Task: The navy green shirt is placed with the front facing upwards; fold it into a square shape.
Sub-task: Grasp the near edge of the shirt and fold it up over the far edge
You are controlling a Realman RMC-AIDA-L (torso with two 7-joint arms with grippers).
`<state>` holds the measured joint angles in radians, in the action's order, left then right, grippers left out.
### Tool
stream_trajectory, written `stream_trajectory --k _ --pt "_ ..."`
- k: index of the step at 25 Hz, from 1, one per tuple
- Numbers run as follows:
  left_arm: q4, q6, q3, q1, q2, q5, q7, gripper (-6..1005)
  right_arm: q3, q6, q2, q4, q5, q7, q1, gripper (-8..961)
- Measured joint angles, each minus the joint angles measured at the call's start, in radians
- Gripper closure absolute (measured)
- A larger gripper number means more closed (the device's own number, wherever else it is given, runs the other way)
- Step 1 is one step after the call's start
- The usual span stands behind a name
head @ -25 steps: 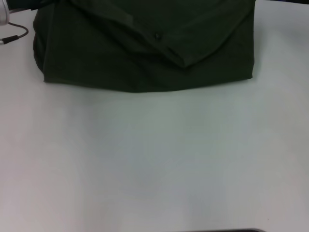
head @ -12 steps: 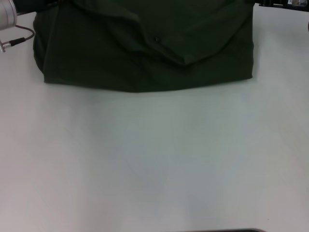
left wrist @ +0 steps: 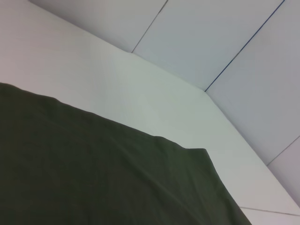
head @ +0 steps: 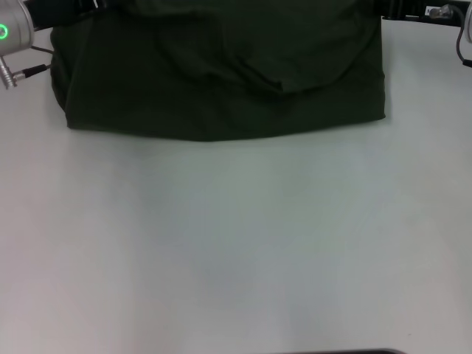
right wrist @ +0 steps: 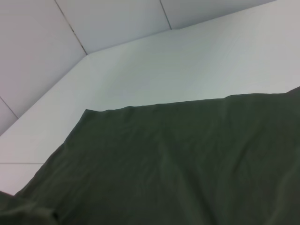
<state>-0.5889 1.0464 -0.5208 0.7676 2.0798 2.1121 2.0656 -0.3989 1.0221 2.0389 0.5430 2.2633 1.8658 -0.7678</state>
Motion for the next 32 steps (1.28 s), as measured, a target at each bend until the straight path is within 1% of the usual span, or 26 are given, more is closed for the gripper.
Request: stream_trajectory --k 4,6,10,12,14,15,17,20,21,27,30,32 --pt "0.000 -0.005 0.006 -0.005 0.003 0.000 0.000 860 -0.001 -0.001 0.004 0.000 -0.001 0.002 -0.004 837" --pt "0.000 -0.010 0.008 -0.006 0.004 0.000 0.000 844 -0.001 -0.001 0.004 0.001 -0.002 0.004 -0.004 757" --pt "-0.001 -0.030 0.009 -0.008 0.005 -0.006 0.000 679 -0.001 0.003 0.004 0.006 -0.008 0.003 -0.004 596" --pt "-0.003 -0.039 0.009 -0.010 0.005 -0.016 0.000 597 -0.001 0.004 0.002 0.008 -0.019 0.001 -0.001 496" --pt "-0.007 -0.043 0.008 -0.013 0.005 -0.023 0.000 353 -0.001 0.006 -0.003 0.010 -0.032 0.001 0.004 396" --pt "-0.010 -0.043 0.008 -0.014 0.005 -0.025 0.000 316 -0.001 0.007 -0.006 0.010 -0.035 0.002 0.006 346" --pt "-0.012 -0.043 0.008 -0.015 0.005 -0.025 0.000 242 -0.001 0.008 -0.014 0.010 -0.038 0.005 0.010 316" --pt "-0.012 -0.038 0.007 -0.016 0.005 -0.026 0.000 131 -0.002 0.009 -0.020 0.008 -0.039 0.013 0.018 271" --pt "-0.012 -0.036 0.006 -0.017 0.005 -0.026 0.000 126 -0.001 0.010 -0.021 0.010 -0.039 0.018 0.021 256" --pt "-0.024 -0.015 0.000 -0.030 0.005 -0.026 0.000 96 0.006 0.056 -0.028 0.029 -0.052 0.025 0.040 257" --pt "-0.060 0.040 0.000 -0.053 0.007 -0.026 -0.008 81 0.003 0.111 -0.030 0.050 -0.064 0.028 0.065 256" --pt "-0.097 0.105 0.000 -0.075 0.012 -0.027 -0.012 77 0.004 0.164 -0.032 0.074 -0.066 0.032 0.084 256"
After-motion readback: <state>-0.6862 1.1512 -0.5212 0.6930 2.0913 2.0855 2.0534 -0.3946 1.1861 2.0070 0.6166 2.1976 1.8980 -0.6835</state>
